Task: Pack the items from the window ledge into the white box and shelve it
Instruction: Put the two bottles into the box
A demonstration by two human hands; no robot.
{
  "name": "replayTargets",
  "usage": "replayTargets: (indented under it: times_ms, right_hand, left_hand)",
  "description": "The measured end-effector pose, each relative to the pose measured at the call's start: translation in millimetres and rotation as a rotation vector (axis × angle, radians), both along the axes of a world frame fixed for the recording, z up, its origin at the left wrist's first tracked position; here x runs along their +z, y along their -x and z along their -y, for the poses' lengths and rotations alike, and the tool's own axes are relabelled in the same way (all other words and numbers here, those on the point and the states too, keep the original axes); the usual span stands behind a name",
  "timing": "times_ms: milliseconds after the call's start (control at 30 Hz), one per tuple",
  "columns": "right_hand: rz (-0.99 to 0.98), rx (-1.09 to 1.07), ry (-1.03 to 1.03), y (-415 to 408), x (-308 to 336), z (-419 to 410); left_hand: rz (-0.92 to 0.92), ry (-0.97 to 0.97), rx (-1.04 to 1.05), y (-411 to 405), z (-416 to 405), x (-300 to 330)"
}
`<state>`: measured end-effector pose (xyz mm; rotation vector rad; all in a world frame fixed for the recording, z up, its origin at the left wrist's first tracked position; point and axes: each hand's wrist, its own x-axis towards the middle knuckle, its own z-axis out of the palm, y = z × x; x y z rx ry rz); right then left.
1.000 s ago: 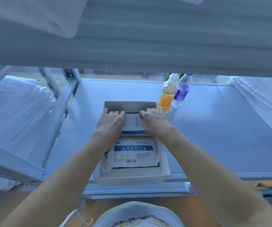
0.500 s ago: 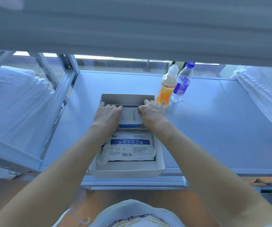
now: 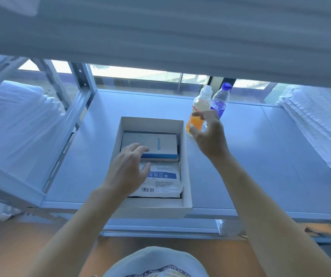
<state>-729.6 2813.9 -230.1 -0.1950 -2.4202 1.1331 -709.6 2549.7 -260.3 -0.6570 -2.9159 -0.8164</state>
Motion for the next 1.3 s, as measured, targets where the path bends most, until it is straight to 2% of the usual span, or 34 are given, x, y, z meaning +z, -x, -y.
replayTargets:
  times_ms: [100,200,433,567,667,733,900,1167,1300]
  right_hand:
    - [-0.058,-0.116,0.026,13.1,21.2,-19.3]
    - [-0.052,-0.129,0.0,29.6,35.3,-30.6]
    - [0.204,-0.073,-0.111,62.6,40.8,-44.4]
    - [0.286,-0.039,-0.211,76.8,41.3,-48.7]
    - [0.327,0.001,-0.212,83.8,42.4,-54.9]
    - [0.292,0.007,-0.204,85.3,40.8,-58.0]
    - [0.171,-0.026,-0.328,81.8,33.2,-57.2]
    - [0.08,0.019,-0.378,57.0,31.5,-52.7]
    - [-0.012,0.011,-0.339,39.3,45.8,-45.1]
  left_hand:
    - [-0.003,-0.013,0.005,-10.0,2.3,1.8]
    - [-0.013,0.0,0.006,-15.5,7.1,-2.4]
    - [-0.025,0.025,0.006,-20.8,12.5,-6.2]
    - [-0.002,0.001,0.02,-23.5,14.7,-7.3]
    - [0.001,-0.019,0.03,-22.6,14.1,-7.1]
    - [0.009,-0.037,0.045,-22.2,13.9,-7.0]
    - [-0.005,-0.06,0.039,-23.3,15.3,-9.3]
    - [0.001,-0.099,0.015,-23.7,13.4,-7.3]
    - [0.001,-0.108,-0.001,-24.2,13.4,-7.2]
